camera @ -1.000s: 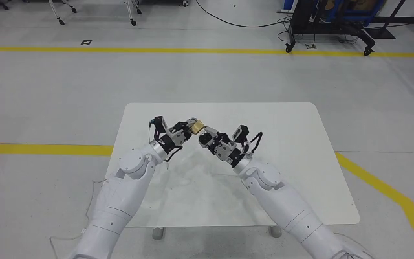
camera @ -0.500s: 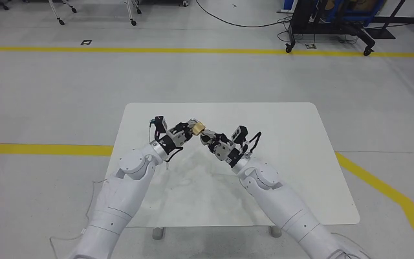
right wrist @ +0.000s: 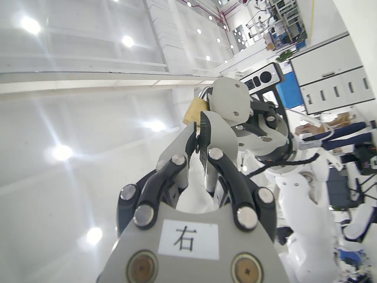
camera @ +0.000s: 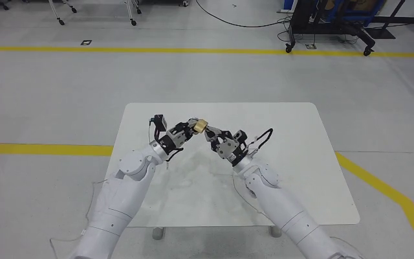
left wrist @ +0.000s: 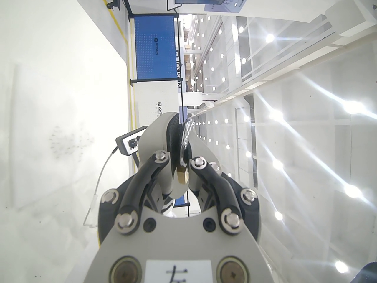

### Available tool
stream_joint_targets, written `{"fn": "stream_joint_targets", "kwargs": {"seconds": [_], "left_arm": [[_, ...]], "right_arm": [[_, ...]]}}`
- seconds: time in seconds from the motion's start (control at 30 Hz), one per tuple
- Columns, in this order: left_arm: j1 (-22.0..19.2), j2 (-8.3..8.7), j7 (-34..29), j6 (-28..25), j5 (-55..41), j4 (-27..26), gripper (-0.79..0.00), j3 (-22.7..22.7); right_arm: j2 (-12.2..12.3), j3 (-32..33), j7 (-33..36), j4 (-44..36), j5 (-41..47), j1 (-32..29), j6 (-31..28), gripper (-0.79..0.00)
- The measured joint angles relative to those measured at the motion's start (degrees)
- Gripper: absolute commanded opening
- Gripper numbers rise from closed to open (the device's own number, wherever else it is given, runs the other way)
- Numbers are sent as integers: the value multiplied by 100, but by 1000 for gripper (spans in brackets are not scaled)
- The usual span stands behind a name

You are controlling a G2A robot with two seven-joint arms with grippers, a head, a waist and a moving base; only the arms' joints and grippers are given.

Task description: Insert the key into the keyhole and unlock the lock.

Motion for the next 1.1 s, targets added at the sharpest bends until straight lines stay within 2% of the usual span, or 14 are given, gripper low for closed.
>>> {"fn": "stream_joint_targets", "kwargs": {"seconds": [0.13, 0.2, 0.23, 0.33, 0.37, 0.4, 0.6, 0.7, 0.8, 0.87, 0.97, 1.03, 1.1], "left_arm": [[39, 13, 50, -184, 124, -43, -785, -50], [61, 17, 121, -266, 253, -71, -785, -48], [77, 18, 169, -312, 337, -93, -785, -39], [113, 14, 231, -344, 395, -127, -785, -20], [118, 12, 239, -333, 370, -128, -785, -23], [120, 10, 241, -317, 337, -126, -785, -30], [95, 12, 218, -135, 82, -46, -785, -135], [86, 18, 245, -24, 85, -12, -785, -167], [38, 28, 343, 257, 301, -11, -785, -100], [-61, 35, 552, 543, 975, -92, -785, 139], [-243, -24, 681, 1156, 1944, -217, -785, 638], [-467, -96, 597, 1658, 2274, -136, -785, 969], [-697, -166, 480, 1972, 2319, 23, -785, 1239]], "right_arm": [[-44, 76, 170, 127, 519, 35, 368, -785], [-57, 96, 219, 177, 603, 61, 474, -745], [-63, 104, 236, 202, 588, 76, 499, -680], [-71, 124, 302, 227, 430, 113, 478, -385], [-66, 130, 337, 227, 298, 129, 424, -126], [-56, 136, 381, 227, 107, 148, 342, -3], [105, 507, 536, 12, -1198, 72, -194, 0], [284, 991, 852, -354, -2021, -139, -497, 0], [506, 1759, 912, -863, -2962, -528, -888, 0], [653, 2424, 863, -1339, -3450, -905, -1005, 0], [819, 3446, 844, -2076, -3670, -1505, -877, 0], [880, 4099, 773, -2515, -3665, -1877, -845, 0], [884, 4358, 762, -2593, -3651, -1941, -848, 0]]}}
